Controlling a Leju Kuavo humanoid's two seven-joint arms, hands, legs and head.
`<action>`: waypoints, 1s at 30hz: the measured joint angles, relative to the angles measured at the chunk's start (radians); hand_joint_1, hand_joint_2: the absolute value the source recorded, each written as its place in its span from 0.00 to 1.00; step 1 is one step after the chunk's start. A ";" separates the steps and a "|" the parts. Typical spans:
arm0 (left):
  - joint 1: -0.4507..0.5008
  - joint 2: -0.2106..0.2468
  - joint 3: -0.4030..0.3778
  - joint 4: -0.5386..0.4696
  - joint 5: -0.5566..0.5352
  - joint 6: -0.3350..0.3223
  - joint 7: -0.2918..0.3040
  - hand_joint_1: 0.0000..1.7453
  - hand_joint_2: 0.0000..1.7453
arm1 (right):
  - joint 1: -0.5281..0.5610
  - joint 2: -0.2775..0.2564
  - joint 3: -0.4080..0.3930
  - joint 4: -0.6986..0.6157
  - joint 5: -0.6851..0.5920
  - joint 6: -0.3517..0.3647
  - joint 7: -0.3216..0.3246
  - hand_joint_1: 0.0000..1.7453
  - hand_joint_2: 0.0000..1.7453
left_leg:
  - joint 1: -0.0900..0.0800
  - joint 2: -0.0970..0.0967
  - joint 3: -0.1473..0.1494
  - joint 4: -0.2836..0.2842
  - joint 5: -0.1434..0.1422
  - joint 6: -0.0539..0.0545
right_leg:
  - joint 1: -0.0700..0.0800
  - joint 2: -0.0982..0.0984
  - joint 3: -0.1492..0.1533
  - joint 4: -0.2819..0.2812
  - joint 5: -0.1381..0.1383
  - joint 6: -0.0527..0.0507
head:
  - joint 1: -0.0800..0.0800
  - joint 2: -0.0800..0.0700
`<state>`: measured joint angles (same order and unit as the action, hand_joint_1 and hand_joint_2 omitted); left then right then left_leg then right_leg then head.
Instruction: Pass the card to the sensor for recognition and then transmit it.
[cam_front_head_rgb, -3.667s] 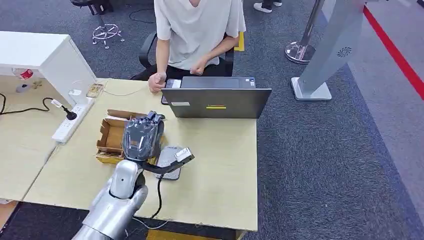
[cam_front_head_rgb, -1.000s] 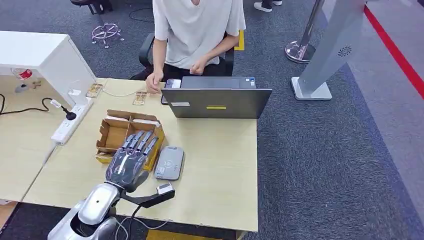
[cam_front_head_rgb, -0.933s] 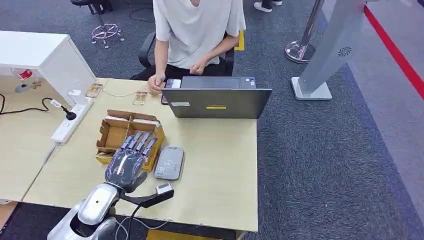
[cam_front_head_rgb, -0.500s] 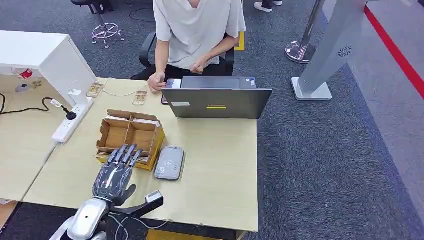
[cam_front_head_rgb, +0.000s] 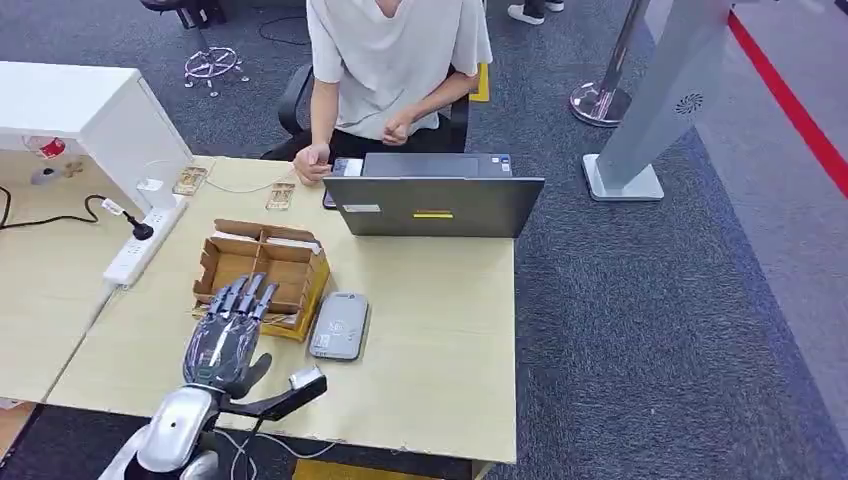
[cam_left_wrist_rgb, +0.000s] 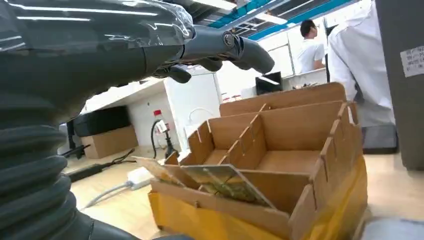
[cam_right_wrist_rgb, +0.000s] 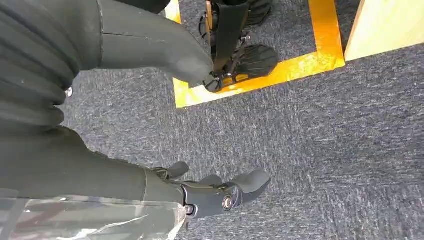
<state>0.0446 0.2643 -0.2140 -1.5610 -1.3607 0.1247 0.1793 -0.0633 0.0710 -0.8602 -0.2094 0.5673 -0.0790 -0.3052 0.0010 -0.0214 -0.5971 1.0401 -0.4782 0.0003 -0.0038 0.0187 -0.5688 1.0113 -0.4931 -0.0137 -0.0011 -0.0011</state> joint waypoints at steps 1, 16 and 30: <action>-0.006 -0.005 0.006 0.007 0.003 0.001 0.000 0.00 1.00 | 0.000 0.000 0.000 0.000 0.002 0.000 0.000 0.00 1.00 | 0.000 0.000 0.000 0.000 0.000 0.000 | 0.000 0.000 0.000 0.000 0.000 0.000 | 0.000 0.000; -0.093 -0.027 0.037 0.111 0.020 -0.011 -0.007 0.00 1.00 | -0.001 0.000 0.000 0.000 0.032 0.006 0.010 0.00 1.00 | 0.000 0.000 0.000 0.000 0.000 0.000 | 0.000 0.000 0.000 0.000 0.000 0.000 | 0.000 0.000; -0.141 -0.039 0.037 0.190 0.021 -0.017 -0.007 0.00 1.00 | -0.001 0.000 0.000 0.000 0.042 0.013 0.009 0.00 1.00 | 0.000 0.000 0.000 0.000 0.000 0.000 | 0.000 0.000 0.000 0.000 0.000 0.000 | 0.000 0.000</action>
<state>-0.0968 0.2258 -0.1770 -1.3706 -1.3394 0.1080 0.1724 -0.0647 0.0710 -0.8602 -0.2094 0.6088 -0.0656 -0.2960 0.0011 -0.0214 -0.5971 1.0401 -0.4782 0.0003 -0.0038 0.0189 -0.5691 1.0114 -0.4931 -0.0138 -0.0011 -0.0011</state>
